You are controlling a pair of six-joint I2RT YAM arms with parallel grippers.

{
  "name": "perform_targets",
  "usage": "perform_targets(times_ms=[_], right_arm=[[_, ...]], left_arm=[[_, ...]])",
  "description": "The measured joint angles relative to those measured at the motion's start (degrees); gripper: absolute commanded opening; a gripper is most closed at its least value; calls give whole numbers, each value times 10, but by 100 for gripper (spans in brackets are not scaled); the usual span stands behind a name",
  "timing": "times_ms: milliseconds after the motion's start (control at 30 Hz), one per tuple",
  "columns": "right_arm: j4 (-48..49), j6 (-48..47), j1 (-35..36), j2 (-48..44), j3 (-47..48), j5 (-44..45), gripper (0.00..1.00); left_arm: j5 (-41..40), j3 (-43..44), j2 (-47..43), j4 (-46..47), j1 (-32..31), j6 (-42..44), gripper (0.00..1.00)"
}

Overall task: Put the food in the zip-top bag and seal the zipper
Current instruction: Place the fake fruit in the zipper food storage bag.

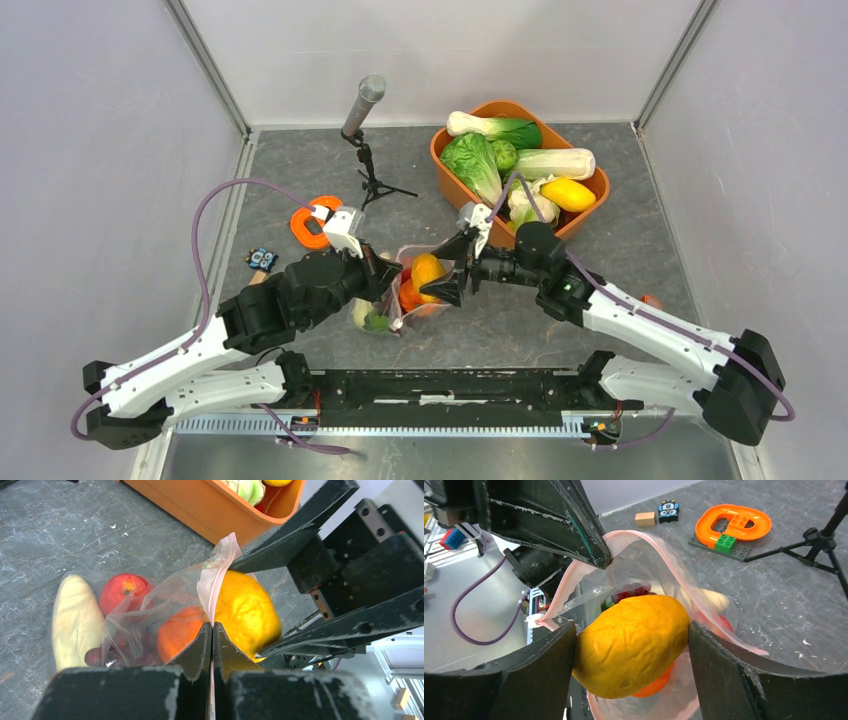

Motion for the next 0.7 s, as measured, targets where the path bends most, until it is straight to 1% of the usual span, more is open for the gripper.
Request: perform_targets(times_ms=[367, 433, 500, 600, 700], right_arm=[[7, -21, 77, 57, 24, 126, 68], [14, -23, 88, 69, 29, 150, 73], [16, -25, 97, 81, 35, 167, 75], [23, -25, 104, 92, 38, 183, 85], [31, -25, 106, 89, 38, 186, 92]], left_arm=[[14, 0, 1, 4, 0, 0, 2], [14, 0, 0, 3, 0, 0, 2], [14, 0, -4, 3, 0, 0, 2], [13, 0, -14, 2, 0, 0, 2], [12, 0, -23, 2, 0, 0, 2]])
